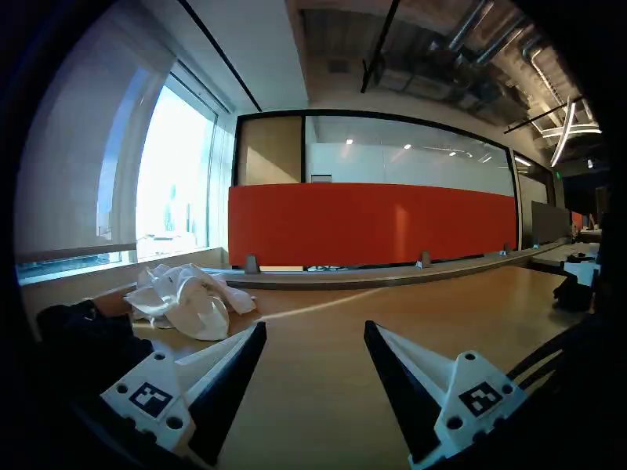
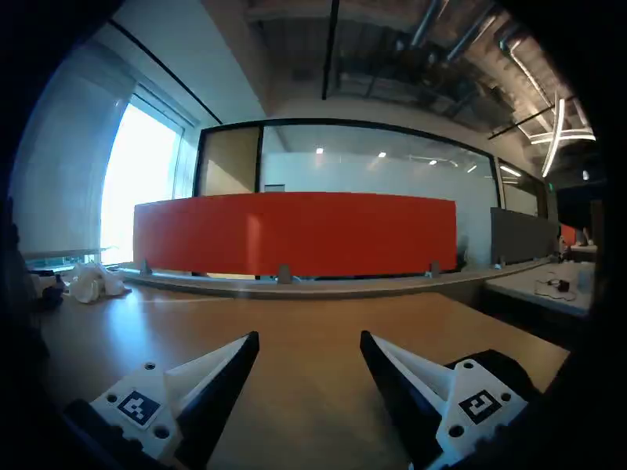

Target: Fold towel

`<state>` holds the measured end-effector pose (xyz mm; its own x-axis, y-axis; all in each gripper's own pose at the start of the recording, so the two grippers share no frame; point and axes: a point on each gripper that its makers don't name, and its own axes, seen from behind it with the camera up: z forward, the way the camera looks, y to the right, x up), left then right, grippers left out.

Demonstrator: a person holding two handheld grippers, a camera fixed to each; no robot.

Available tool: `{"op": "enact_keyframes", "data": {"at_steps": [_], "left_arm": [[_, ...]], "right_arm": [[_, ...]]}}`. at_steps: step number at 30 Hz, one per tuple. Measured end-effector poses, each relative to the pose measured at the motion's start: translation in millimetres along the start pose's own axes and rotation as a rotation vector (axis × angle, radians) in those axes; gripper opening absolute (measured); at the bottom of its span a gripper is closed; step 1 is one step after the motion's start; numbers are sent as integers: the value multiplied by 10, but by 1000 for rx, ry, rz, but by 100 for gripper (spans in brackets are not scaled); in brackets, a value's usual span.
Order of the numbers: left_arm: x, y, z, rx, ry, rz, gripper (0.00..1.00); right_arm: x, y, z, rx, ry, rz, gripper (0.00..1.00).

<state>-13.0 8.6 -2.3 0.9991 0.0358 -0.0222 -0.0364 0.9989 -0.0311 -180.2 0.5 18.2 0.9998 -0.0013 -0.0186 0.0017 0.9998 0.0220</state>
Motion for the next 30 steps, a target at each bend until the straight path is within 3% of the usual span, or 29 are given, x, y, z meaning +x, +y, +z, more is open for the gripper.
{"op": "enact_keyframes", "data": {"at_steps": [30], "left_arm": [[-12,-6,3,0,0,1,92]], "right_arm": [[-19,-5,-2,0,0,1,100]]}}
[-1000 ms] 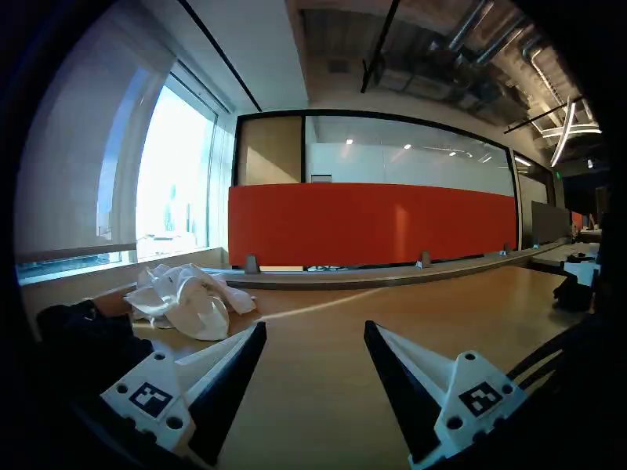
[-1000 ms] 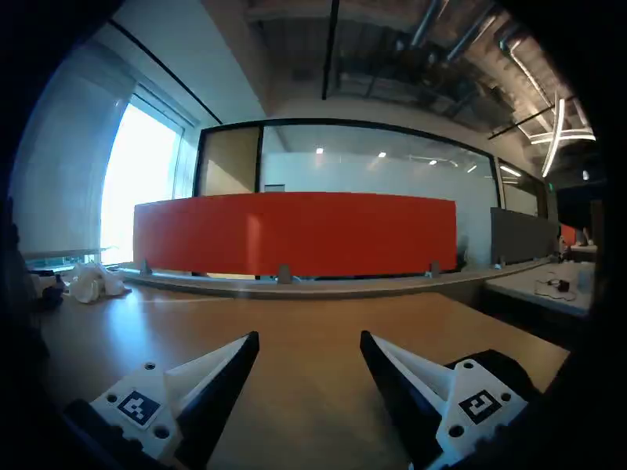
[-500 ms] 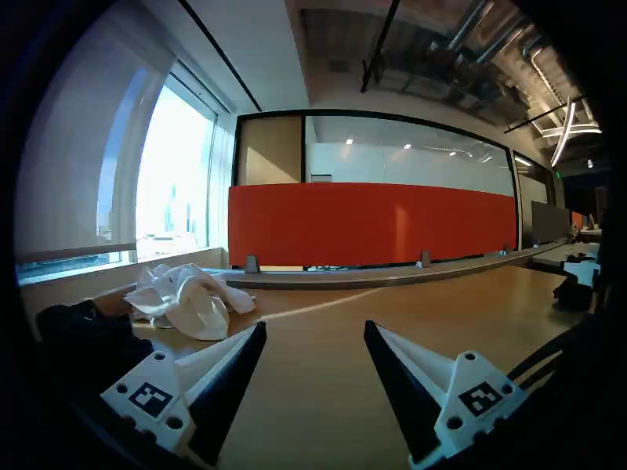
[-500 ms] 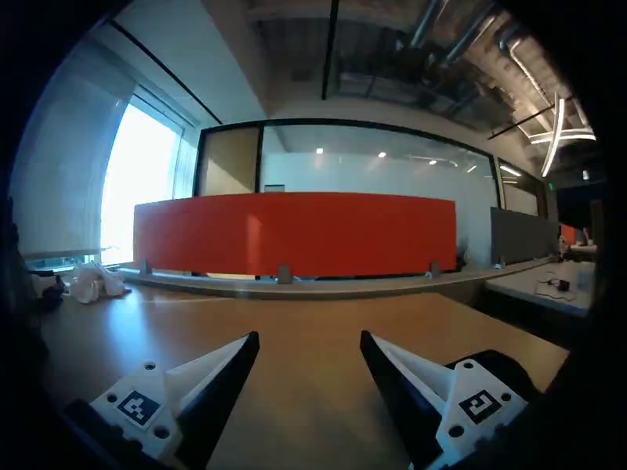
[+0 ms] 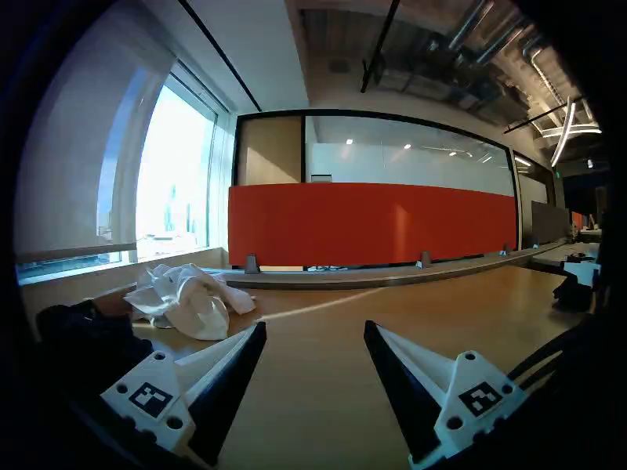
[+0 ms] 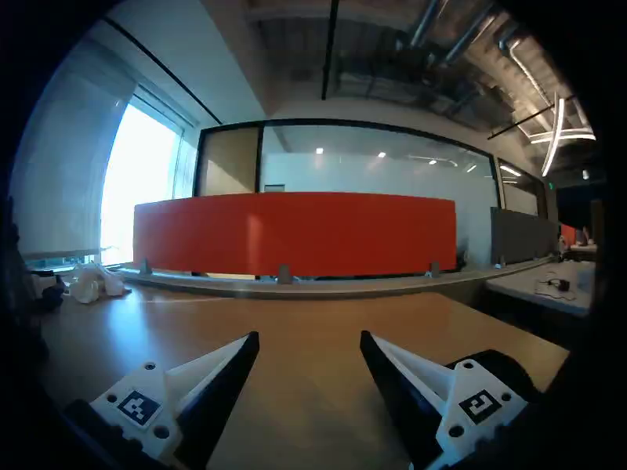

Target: Fold towel

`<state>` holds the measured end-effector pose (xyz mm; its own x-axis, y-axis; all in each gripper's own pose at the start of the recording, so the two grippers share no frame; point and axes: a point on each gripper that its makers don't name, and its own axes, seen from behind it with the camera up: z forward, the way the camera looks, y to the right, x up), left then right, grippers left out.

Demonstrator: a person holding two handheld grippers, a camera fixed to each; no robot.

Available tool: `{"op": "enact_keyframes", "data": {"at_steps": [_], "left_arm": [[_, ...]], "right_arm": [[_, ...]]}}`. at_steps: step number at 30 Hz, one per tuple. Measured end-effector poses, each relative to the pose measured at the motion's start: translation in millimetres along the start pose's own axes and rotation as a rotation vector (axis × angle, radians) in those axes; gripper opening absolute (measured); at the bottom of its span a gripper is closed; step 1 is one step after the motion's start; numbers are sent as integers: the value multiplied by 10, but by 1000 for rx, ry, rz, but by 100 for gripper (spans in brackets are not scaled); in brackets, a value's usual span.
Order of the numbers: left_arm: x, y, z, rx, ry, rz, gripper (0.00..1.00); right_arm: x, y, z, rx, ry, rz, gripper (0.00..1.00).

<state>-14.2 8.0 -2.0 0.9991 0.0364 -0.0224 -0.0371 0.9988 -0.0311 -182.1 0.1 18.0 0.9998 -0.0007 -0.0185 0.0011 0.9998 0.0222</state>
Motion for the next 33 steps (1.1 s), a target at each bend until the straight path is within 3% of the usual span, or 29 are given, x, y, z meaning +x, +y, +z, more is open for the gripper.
{"op": "enact_keyframes", "data": {"at_steps": [33], "left_arm": [[-48,4,24,-2,0,-3,93]], "right_arm": [[-3,4,5,0,0,-1,100]]}}
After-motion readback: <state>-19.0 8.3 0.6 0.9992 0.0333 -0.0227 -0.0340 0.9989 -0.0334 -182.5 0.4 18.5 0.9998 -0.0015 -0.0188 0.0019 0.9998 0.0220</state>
